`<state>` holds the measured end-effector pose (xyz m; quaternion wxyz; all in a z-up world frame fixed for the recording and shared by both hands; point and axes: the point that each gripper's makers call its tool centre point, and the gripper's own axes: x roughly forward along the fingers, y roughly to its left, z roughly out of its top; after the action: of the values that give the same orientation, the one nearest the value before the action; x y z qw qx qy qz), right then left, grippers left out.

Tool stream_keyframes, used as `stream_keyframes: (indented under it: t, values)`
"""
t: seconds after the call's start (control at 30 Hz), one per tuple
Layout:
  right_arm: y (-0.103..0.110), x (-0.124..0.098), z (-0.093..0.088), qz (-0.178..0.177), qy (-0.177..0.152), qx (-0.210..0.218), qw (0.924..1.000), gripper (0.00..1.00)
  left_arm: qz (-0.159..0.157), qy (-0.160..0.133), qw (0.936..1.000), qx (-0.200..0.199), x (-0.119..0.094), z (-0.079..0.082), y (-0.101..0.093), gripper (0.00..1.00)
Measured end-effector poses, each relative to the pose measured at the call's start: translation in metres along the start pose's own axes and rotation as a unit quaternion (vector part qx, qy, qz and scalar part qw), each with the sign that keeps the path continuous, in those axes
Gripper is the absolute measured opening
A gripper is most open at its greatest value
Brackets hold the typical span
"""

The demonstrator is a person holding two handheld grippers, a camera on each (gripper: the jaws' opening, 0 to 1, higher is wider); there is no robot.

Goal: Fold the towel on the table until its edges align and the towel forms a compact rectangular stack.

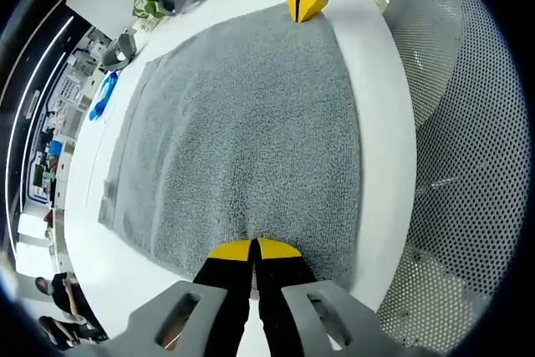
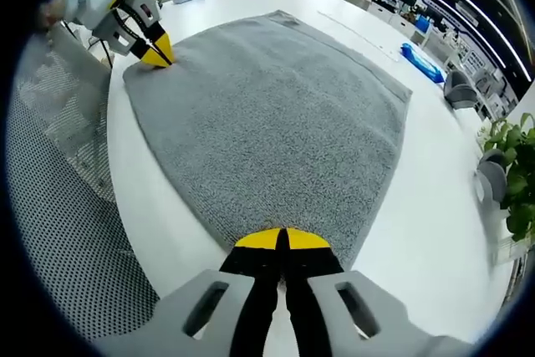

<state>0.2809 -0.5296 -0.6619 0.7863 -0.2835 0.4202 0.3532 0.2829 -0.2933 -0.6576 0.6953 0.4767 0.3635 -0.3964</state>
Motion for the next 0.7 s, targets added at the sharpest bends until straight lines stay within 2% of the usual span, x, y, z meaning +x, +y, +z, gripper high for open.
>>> stream_keyframes:
  t: [0.17,0.37,0.7]
  values:
    - [0.003,-0.001,0.000,0.008,-0.006,0.003,1.0000,0.00,-0.003,-0.006,0.9999,0.016,0.000,0.000,0.001,0.01]
    - [0.009,-0.002,0.000,0.017,-0.012,-0.014,0.9997,0.00,0.004,-0.011,0.9998,0.014,0.001,-0.001,0.004,0.01]
    - [0.018,-0.005,0.000,0.035,-0.060,-0.019,0.9974,0.00,0.021,-0.028,0.9990,0.028,0.002,-0.004,0.011,0.01]
